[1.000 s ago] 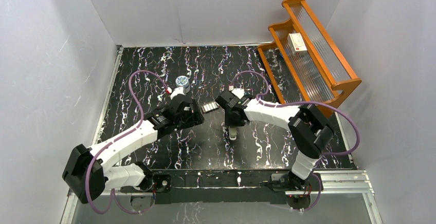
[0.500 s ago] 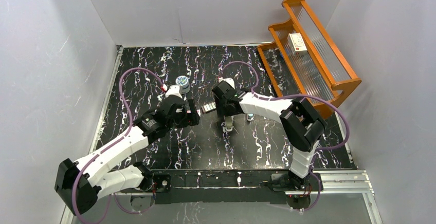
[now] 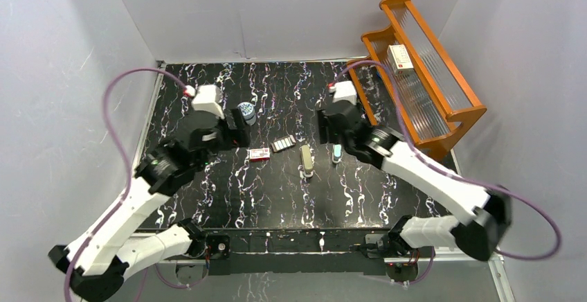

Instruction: Load the staples into the stapler

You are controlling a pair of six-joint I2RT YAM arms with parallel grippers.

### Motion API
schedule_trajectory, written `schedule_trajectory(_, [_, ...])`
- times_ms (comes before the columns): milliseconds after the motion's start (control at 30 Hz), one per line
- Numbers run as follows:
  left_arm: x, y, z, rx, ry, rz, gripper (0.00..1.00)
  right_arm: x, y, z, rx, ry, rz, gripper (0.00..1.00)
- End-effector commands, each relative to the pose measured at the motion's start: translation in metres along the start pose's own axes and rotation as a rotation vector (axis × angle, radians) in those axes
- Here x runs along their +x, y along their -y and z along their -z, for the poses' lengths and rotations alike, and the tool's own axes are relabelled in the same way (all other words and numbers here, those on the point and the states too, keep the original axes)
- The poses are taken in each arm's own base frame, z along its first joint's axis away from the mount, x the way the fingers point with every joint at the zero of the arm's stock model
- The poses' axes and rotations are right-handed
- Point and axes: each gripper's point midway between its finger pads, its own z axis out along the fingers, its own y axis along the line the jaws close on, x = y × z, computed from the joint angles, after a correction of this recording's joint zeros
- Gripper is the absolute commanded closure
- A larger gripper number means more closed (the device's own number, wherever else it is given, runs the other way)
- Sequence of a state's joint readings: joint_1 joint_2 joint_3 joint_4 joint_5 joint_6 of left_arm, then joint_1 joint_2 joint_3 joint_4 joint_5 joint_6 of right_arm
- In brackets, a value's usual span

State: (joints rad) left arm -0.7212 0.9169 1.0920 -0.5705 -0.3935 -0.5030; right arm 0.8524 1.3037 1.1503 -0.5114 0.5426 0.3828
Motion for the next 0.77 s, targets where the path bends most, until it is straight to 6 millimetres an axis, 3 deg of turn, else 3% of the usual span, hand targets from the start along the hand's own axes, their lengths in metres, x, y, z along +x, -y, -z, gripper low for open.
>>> schedule_trajectory(0, [-0.054,-0.039,0.051,-0.143,0.161,-0.038,0.15,-0.031,0.054,0.054,0.119,0.181,-0.007,0.23])
schedule_trajectory(67, [-0.068,-0.046,0.07,-0.16,0.187,-0.045,0.15,-0.043,0.061,0.078,0.086,0.234,0.001,0.19])
schedule_trajectory(167, [-0.089,-0.052,0.096,-0.168,0.231,-0.047,0.15,-0.064,0.073,0.112,0.052,0.334,-0.004,0.02])
schedule_trajectory(400, [-0.11,-0.07,0.129,-0.221,0.289,-0.035,0.15,-0.099,0.104,0.167,0.096,0.466,-0.073,0.01])
schedule_trajectory(533, [-0.118,-0.07,0.142,-0.205,0.315,0.004,0.14,-0.11,0.108,0.18,0.096,0.497,-0.099,0.01])
schedule_trajectory(733, [-0.114,-0.074,0.14,-0.235,0.287,-0.004,0.14,-0.112,0.105,0.178,0.087,0.494,-0.104,0.01])
